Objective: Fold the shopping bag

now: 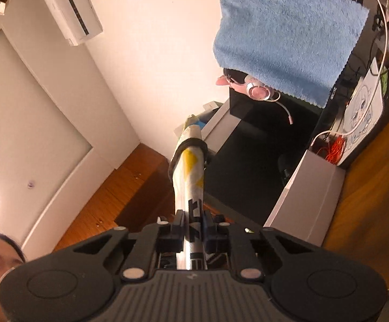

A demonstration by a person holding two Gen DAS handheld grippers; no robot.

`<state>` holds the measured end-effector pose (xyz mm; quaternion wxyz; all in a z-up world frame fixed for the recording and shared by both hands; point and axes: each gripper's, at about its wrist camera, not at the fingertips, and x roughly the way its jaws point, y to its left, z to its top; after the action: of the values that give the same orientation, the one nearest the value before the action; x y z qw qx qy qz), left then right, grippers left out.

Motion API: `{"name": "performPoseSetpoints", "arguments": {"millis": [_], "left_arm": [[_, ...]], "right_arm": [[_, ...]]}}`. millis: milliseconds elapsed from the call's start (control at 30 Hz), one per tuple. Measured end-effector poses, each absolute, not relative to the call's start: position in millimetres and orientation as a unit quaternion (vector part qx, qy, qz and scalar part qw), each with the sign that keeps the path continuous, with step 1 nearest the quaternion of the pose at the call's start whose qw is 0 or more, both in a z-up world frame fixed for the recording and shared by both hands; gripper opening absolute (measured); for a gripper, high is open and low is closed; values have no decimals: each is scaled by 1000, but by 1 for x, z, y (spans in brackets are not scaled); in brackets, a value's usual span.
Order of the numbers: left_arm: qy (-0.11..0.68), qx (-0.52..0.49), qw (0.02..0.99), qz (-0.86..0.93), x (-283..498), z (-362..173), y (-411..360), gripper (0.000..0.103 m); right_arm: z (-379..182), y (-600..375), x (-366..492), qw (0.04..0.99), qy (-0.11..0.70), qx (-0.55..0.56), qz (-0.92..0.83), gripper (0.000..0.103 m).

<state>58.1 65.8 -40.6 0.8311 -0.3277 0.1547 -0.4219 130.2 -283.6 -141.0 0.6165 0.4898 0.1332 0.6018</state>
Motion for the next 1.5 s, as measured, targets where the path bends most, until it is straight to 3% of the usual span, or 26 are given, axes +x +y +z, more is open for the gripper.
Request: {"name": "performPoseSetpoints", "arguments": {"millis": [133, 233, 367, 533, 667, 933, 1233, 1400, 1500], "left_arm": [[164, -340, 819, -433, 61, -46, 65, 49], [171, -345, 815, -432, 62, -48, 65, 20], [172, -345, 815, -433, 60, -48, 65, 14], [165, -328, 838, -403, 55, -45, 62, 13], [147, -242, 905, -318, 46, -35, 49, 13], [116, 18, 982, -149, 32, -32, -6, 13], [120, 143, 974, -126, 23, -51, -43, 13], [127, 151, 972, -129, 25, -53, -45, 13], [129, 161, 971, -124, 26, -55, -48, 13]], "right_arm": [[-144, -284, 132, 603, 136, 495, 611, 12], [-149, -284, 133, 596, 140, 503, 610, 12], [-154, -285, 134, 593, 146, 507, 608, 12], [-151, -284, 135, 606, 148, 497, 603, 16], [-135, -292, 129, 686, 151, 445, 555, 25], [-60, -274, 81, 885, 65, 190, 421, 26], [-21, -214, 47, 913, -29, -37, 405, 23], [-23, -203, 47, 919, -23, -85, 385, 21], [-25, -199, 47, 920, -22, -99, 377, 13]]}}
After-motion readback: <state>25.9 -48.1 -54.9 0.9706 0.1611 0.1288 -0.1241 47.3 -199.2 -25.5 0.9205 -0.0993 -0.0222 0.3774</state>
